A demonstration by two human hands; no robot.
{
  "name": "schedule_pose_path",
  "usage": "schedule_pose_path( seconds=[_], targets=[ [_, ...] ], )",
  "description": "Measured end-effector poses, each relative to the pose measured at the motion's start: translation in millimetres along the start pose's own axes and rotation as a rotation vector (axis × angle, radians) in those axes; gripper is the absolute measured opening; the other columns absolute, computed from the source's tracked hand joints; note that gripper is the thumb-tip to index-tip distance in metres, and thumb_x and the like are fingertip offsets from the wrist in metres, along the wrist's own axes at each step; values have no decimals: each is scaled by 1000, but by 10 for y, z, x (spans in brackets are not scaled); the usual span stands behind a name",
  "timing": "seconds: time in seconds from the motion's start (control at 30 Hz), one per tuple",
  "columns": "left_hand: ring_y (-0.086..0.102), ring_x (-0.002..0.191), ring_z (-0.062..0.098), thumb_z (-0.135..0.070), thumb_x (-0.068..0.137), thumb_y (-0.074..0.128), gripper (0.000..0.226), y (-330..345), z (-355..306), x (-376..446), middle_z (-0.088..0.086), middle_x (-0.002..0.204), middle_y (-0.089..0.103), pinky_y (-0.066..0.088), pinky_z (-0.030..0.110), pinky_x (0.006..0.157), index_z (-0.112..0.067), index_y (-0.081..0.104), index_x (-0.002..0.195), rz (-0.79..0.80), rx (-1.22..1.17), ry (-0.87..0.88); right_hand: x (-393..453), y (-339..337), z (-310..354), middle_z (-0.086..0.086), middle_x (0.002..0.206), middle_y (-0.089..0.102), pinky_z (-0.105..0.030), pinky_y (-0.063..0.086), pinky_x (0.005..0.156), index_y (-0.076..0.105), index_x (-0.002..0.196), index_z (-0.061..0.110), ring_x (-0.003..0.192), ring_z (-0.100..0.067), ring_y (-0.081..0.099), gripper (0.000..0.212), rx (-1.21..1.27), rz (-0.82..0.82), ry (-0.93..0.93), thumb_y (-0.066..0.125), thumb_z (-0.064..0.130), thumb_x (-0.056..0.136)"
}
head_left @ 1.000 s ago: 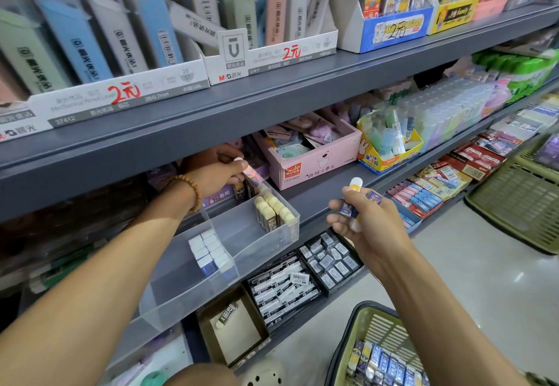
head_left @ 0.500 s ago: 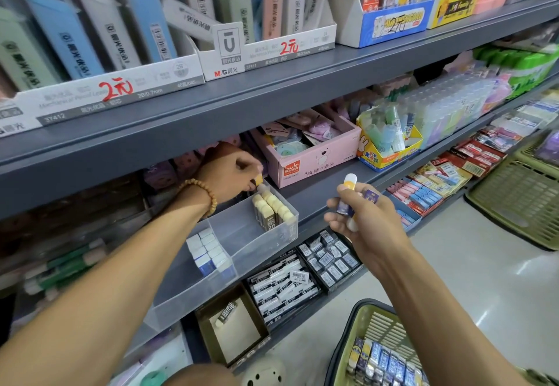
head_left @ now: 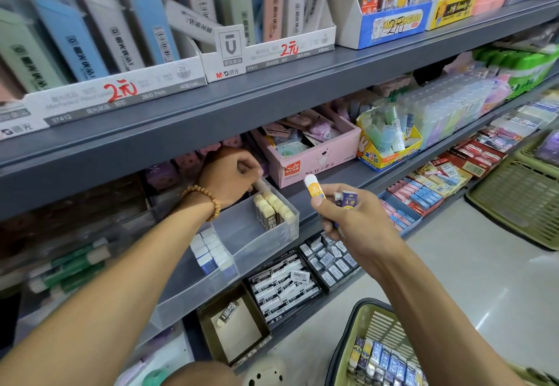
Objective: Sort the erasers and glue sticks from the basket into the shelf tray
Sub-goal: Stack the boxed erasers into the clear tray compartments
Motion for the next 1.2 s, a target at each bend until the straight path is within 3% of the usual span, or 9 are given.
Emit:
schedule_pose_path(
  seconds=[0.1, 0.23, 0.37, 0.47, 0.57, 0.8, 0.93, 1.07, 1.2],
  targets=[
    [63, 57, 7, -24, 92, 65, 15, -42, -198, -156, -4, 72, 69, 47, 23, 51, -23, 68, 77, 52, -291, -24, -20, 82, 72, 1, 57, 54, -23, 35, 44, 68, 92, 10, 48, -12, 45, 7, -6, 42, -20, 70, 4, 89],
    [64, 55, 8, -3, 85, 69, 9, -50, -435, -380, 8, 72, 69, 53, 16, 52, -5, 68, 94, 364, -560, -30, -27, 228, 156, -5, 68, 63, -20, 35, 41, 68, 96, 7, 46, -9, 46, 11, -3, 86, -42, 72, 2, 87],
    [67, 56, 9, 9, 81, 67, 16, -231, -324, -353, 3, 66, 69, 55, 15, 56, -5, 64, 87, 277, -658, -91, -2, 294, 201, -6, 71, 52, -19, 30, 41, 61, 106, 2, 53, -11, 44, 16, 101, 72, 32, 66, 1, 91],
    [63, 66, 10, 14, 76, 70, 26, -430, -125, -291, 6, 75, 63, 54, 12, 59, -10, 61, 81, 99, -518, -106, 40, 262, 198, -5, 74, 50, -20, 27, 42, 52, 90, 8, 56, -13, 43, 9, 181, 72, 180, 52, -1, 91],
    [51, 69, 9, 13, 81, 66, 27, -540, 45, -231, 2, 76, 55, 43, 6, 59, -12, 57, 85, 53, -282, -104, 81, 252, 175, -10, 80, 56, -23, 32, 44, 47, 93, 6, 57, -16, 45, 12, 279, 50, 257, 41, -1, 86],
    [59, 80, 19, -2, 77, 75, 20, -405, 351, 14, -2, 77, 61, 44, 20, 70, -10, 69, 95, -4, 177, -46, 81, 192, 119, -9, 96, 67, -25, 39, 54, 58, 98, 1, 65, -14, 57, 14, 77, 76, 134, 45, 4, 103],
    [66, 83, 21, -4, 74, 77, 18, -287, 337, 61, -2, 77, 64, 53, 28, 83, -11, 72, 91, -55, 240, 23, 95, 115, 83, -7, 98, 70, -22, 34, 46, 59, 109, 2, 57, -14, 54, 16, 30, 99, 116, 50, 14, 103],
    [65, 87, 23, -3, 72, 78, 20, -221, 329, 71, 8, 93, 69, 52, 30, 83, -10, 74, 90, -110, 324, 134, 147, 95, 43, -10, 97, 71, -20, 35, 42, 57, 108, 7, 53, -13, 53, 11, 36, 65, 105, 53, 15, 102],
    [63, 82, 19, -7, 75, 77, 16, -175, 334, 34, 4, 90, 70, 48, 23, 76, -16, 73, 88, -119, 380, 159, 167, 96, -13, -13, 93, 69, -20, 39, 44, 60, 103, 8, 53, -13, 53, 7, 61, 77, 100, 56, 13, 100]
  ],
)
Point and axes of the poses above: each hand's wrist, its own x-axis towards the middle knuckle, its own y-axis out of the palm, z = x × y, the point moved 2 cm from there along x, towards the middle knuckle
